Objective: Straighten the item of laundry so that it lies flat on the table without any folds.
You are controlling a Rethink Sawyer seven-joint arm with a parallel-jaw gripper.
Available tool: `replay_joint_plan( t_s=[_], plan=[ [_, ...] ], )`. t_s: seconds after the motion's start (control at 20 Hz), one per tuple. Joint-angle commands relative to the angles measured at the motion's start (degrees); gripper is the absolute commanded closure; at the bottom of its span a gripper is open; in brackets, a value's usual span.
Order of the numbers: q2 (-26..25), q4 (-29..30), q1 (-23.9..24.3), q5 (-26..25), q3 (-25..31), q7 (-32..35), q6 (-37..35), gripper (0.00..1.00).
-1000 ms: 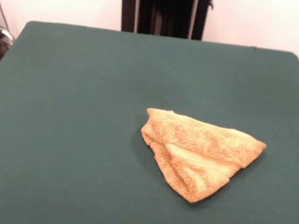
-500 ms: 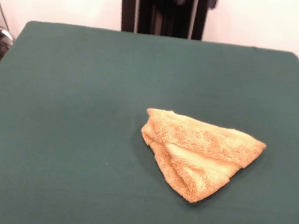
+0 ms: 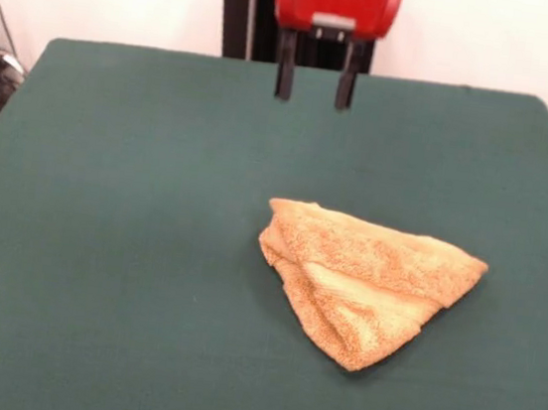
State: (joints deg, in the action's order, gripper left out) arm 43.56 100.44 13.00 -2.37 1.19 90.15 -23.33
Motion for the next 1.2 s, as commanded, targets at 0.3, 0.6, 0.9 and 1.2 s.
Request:
replay_joint_plan(
  t_s=[0.3, 0.6, 0.9, 1.2],
  plan=[
    [-18.66, -24.2, -9.75, 0.08, -0.69, 10.16, -9.44, 0.0],
    [-25.11, -27.09, -9.8, 2.0, -0.47, 10.2, -7.0, 0.0],
    [-27.16, -28.05, -10.35, 2.16, -0.78, 10.22, -6.07, 0.0],
    [-29.65, -27.34, -8.82, 2.49, 1.1, 9.86, -2.75, 0.0]
  ],
)
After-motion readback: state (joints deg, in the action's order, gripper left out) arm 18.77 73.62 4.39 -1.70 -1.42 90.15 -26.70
